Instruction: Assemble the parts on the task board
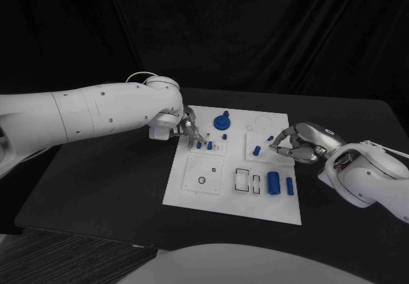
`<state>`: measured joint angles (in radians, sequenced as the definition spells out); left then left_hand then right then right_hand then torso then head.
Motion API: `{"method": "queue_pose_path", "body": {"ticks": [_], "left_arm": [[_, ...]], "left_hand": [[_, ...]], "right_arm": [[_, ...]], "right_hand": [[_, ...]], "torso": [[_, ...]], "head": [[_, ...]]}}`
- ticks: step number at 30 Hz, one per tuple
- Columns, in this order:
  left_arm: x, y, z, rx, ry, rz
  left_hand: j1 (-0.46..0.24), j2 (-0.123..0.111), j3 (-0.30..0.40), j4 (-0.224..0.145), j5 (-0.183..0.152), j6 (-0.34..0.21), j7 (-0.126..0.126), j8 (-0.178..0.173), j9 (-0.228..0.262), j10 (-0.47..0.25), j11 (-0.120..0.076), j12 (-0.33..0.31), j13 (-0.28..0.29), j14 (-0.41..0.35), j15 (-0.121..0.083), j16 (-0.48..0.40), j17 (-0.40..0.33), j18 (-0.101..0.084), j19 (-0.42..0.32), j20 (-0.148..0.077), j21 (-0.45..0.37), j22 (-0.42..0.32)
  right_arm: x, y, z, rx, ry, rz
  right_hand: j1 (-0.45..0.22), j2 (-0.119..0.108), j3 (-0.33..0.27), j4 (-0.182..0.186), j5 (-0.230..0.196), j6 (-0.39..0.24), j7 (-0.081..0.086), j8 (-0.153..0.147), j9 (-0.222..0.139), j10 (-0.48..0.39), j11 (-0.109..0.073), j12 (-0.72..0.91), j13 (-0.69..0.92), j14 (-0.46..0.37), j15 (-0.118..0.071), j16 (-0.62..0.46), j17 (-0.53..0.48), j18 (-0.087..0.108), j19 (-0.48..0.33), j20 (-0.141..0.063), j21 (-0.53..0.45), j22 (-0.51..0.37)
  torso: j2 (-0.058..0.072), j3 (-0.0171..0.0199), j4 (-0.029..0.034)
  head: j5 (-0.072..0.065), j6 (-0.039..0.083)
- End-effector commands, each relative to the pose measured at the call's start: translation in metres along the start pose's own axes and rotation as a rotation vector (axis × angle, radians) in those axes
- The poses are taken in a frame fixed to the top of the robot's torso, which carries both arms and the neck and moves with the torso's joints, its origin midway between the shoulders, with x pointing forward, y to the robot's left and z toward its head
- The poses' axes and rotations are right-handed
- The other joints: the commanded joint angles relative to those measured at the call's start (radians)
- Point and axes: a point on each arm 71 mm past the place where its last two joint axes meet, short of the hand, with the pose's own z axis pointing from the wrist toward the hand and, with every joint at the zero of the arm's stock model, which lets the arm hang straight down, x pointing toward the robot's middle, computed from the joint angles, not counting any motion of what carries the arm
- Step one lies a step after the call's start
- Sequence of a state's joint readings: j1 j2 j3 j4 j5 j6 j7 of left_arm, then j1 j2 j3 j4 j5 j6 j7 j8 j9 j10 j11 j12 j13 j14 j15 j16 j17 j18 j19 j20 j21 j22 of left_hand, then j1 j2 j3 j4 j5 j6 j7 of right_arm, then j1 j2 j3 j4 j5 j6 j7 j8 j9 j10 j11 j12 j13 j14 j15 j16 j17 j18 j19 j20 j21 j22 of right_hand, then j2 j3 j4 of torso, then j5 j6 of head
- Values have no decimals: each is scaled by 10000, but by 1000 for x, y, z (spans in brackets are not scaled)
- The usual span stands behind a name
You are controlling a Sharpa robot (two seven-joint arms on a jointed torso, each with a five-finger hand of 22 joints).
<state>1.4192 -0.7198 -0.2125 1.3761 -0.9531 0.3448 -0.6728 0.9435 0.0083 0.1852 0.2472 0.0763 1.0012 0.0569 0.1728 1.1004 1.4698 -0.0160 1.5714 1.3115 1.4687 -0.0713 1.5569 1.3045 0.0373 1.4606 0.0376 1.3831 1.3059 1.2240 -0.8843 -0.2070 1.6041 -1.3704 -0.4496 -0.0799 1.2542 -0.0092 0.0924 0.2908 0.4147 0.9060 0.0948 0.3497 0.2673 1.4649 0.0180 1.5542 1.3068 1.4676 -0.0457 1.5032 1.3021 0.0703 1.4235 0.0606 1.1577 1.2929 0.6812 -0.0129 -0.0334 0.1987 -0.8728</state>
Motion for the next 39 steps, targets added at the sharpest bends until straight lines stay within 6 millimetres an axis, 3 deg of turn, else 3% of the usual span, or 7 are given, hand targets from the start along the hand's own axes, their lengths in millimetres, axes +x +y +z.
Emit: {"method": "queue_pose_path", "body": {"ticks": [1, 13, 21, 26, 27, 29, 39], "left_arm": [[-7, -4, -3, 1117, -1409, -761], [-25, 8, -28, 3911, -4360, -2116], [-49, 4, -50, 7008, -7655, -1270], [-49, -10, -47, 7907, -7822, 1013], [-48, -14, -44, 7961, -7710, 1696], [-46, -20, -39, 7975, -7609, 2524], [-26, -42, -13, 7600, -7339, 5553]], "left_hand": [[-320, -51, -619, 318, -182, -409, 2, 233, 311, 1010, 3, -6, 2593, 1021, -8, 139, 2663, -35, 647, -3, 247, 2195], [-918, 272, -1836, 455, -33, -652, 2, 734, 812, 1010, 9, -6, 2593, 1021, 14, 139, 2663, -39, 630, 8, 255, 2206], [3068, 277, -1092, -707, 2734, -1169, 375, 184, -217, 582, 573, -355, 2424, 1021, 504, 139, 2663, 250, -614, 362, -1497, 1760], [5133, -192, 496, -1404, 1329, -1597, 881, -860, -1993, -4741, 973, -4641, 285, -2670, 1027, -2670, 823, 533, -2702, 626, -3615, 1165], [5346, -905, 1671, -974, 1029, -1975, 645, -933, -3483, -6638, 814, -9782, -3648, -4181, 853, -5380, -1598, 575, -2590, 645, -3165, 1227], [5398, -1223, 2102, -857, 633, -2030, 640, -1106, -4283, -7114, 874, -11423, -5272, -3183, 876, -5035, -1683, 507, -1977, 705, -2437, 1391], [5310, -1803, 1802, -1089, 455, -1493, -238, -1081, -6508, -6941, 267, -13451, -8785, -882, 157, -4062, -1726, 145, -111, 238, -328, 1956]], "right_arm": [[2, -2, -1, 200, 90, -6], [0, -6, -4, 274, 12, -15], [-6, -1, -10, -265, -636, 88], [-9, 3, -14, -604, -1024, 149], [-9, 4, -14, -657, -1068, 160], [-10, 5, -15, -704, -1096, 170], [-9, 8, -17, -742, -1017, 221]], "right_hand": [[214, -76, 76, -79, 240, 44, -46, 139, 130, 1059, -45, 166, 2640, 786, -61, -38, 1760, 161, -80, -28, -127, 1635], [220, -82, 78, -79, 249, 40, -45, 137, 129, 1059, -44, 166, 2640, 786, -61, -38, 1761, 159, -76, -28, -115, 1638], [247, -81, 94, -73, 290, 75, -52, 159, 137, 1059, -48, 166, 2640, 799, -63, -2, 1807, 143, -48, -29, -41, 1659], [273, -105, 109, -54, 399, 142, -74, 197, 151, 1059, -67, 166, 2640, 817, -77, 43, 1864, 125, -6, -37, 59, 1687], [273, -105, 109, -54, 399, 142, -74, 197, 151, 1059, -67, 166, 2640, 817, -77, 43, 1864, 125, -6, -37, 59, 1687], [278, -108, 113, -52, 422, 150, -78, 202, 152, 1059, -70, 166, 2640, 819, -80, 45, 1867, 125, -5, -39, 60, 1687], [290, -114, 120, -52, 454, 157, -83, 206, 153, 1059, -76, 166, 2640, 817, -85, 37, 1856, 130, -11, -43, 37, 1681]], "torso": [[3, -4, 8], [0, -16, -11], [2, -7, 8], [2, -15, 13], [-1, -10, 11], [-3, -4, 11], [19, -15, 7]], "head": [[-26, 2], [-88, 2], [-148, 2], [-162, 2], [-173, 2], [-195, 2], [-313, 2]]}}
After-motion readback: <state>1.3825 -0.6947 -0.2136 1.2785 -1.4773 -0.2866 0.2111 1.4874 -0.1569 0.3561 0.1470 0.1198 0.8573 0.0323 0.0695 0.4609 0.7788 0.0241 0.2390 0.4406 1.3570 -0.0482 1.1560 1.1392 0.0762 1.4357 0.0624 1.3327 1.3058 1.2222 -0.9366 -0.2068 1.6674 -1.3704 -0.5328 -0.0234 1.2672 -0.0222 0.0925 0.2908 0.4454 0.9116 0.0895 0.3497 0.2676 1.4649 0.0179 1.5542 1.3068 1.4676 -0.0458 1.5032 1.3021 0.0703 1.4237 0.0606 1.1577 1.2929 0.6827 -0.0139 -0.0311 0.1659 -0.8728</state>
